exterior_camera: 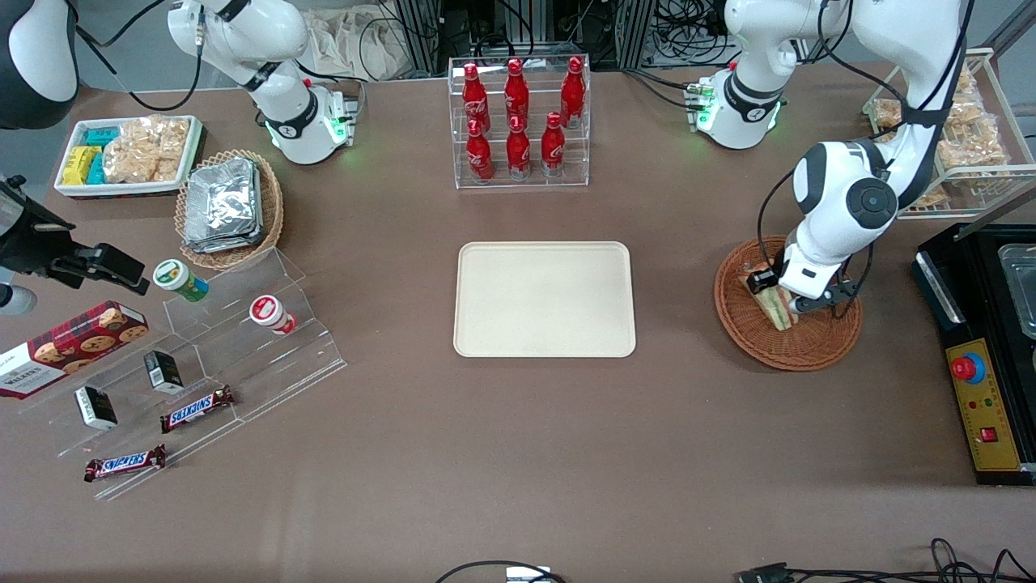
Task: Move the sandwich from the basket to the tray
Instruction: 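Lift the sandwich out of the basket and carry it over the tray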
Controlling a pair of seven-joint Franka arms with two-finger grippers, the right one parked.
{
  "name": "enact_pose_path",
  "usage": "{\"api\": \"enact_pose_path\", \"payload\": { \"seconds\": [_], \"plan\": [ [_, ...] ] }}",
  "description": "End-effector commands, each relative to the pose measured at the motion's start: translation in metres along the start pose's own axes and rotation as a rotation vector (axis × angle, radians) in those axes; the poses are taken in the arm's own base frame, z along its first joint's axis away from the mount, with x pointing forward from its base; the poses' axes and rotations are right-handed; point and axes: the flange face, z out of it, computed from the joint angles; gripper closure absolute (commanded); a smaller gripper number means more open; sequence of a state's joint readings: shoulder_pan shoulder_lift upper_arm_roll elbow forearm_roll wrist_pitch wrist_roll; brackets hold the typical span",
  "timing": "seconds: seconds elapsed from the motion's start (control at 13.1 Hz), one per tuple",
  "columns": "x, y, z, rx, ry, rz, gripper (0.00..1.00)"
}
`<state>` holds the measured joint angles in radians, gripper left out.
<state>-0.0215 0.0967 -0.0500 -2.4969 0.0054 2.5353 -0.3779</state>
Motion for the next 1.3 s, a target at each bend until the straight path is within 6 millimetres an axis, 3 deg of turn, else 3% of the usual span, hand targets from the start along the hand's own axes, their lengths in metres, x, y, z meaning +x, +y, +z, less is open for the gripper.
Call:
{"api": "enact_pose_path", "payload": {
  "seconds": [0.0,0.23,0.38,0.53,0.69,0.84,0.99,1.07,1.14,1.22],
  "plan": [
    [-0.001,0.003,-0.017,0.015,-0.004,-0.003,1.0],
    [-0.002,0.001,-0.071,0.02,0.006,0.008,1.0],
    [0.009,0.004,-0.134,0.04,-0.032,0.023,1.0],
    [0.03,0.009,-0.215,0.062,-0.088,0.024,1.0],
    [0.039,0.014,-0.282,0.069,-0.119,0.07,1.0],
    [0.04,0.02,-0.334,0.056,-0.119,0.108,1.0],
    [0.03,0.052,-0.364,0.03,-0.109,0.187,1.0],
    [0.016,0.083,-0.372,0.02,-0.099,0.242,1.0],
    [-0.01,0.13,-0.38,0.03,-0.079,0.324,1.0],
    [-0.029,0.163,-0.377,0.035,-0.078,0.35,1.0]
  ]
}}
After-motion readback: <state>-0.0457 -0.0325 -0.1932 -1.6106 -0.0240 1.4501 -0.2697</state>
